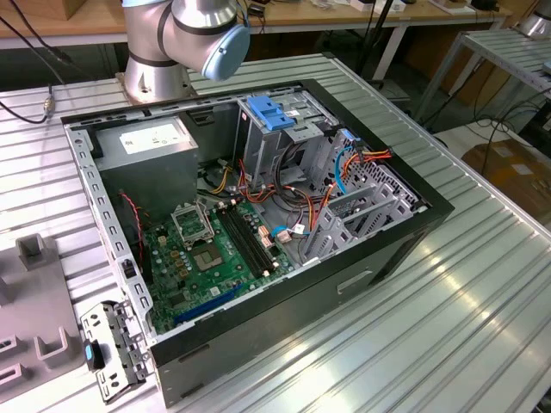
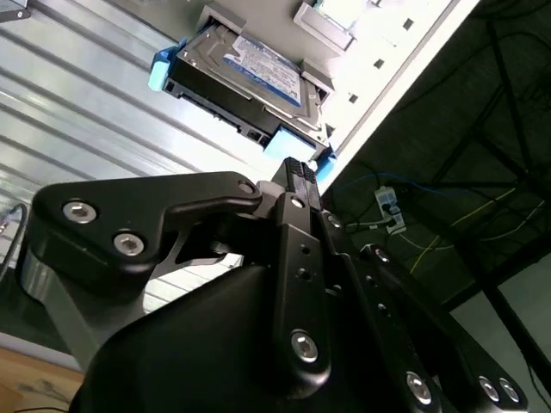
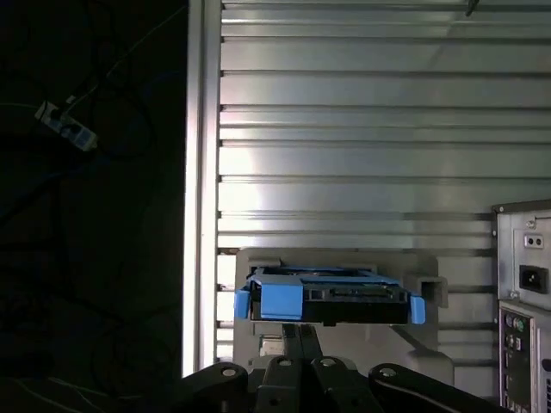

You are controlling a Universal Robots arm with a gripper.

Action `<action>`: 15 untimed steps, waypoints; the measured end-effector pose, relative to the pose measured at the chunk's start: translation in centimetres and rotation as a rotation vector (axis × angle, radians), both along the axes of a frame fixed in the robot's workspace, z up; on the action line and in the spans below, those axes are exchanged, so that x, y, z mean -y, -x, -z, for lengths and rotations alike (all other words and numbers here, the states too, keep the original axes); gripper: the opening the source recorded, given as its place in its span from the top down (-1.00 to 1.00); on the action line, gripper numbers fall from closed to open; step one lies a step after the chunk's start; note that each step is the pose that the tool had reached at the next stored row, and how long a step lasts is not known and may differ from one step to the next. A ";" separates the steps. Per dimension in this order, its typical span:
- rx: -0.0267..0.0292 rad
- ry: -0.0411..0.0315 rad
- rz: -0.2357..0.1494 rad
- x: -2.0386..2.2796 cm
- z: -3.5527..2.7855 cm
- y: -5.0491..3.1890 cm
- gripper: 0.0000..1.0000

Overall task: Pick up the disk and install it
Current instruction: 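Pick up the disk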

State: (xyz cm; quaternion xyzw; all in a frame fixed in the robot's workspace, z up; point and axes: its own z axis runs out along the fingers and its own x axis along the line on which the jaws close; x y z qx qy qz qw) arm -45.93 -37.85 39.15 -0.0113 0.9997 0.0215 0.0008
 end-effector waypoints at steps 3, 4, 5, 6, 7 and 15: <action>0.0001 0.0000 -0.037 0.00 0.00 0.00 0.79; 0.0000 -0.0001 -0.056 0.00 0.00 0.00 0.79; 0.0000 0.0000 -0.069 0.00 0.00 0.00 0.79; 0.0000 0.0000 -0.083 0.00 0.00 0.00 0.79; 0.0001 0.0000 -0.106 0.00 0.00 0.00 0.79; 0.0001 0.0000 -0.222 0.00 0.00 0.00 0.79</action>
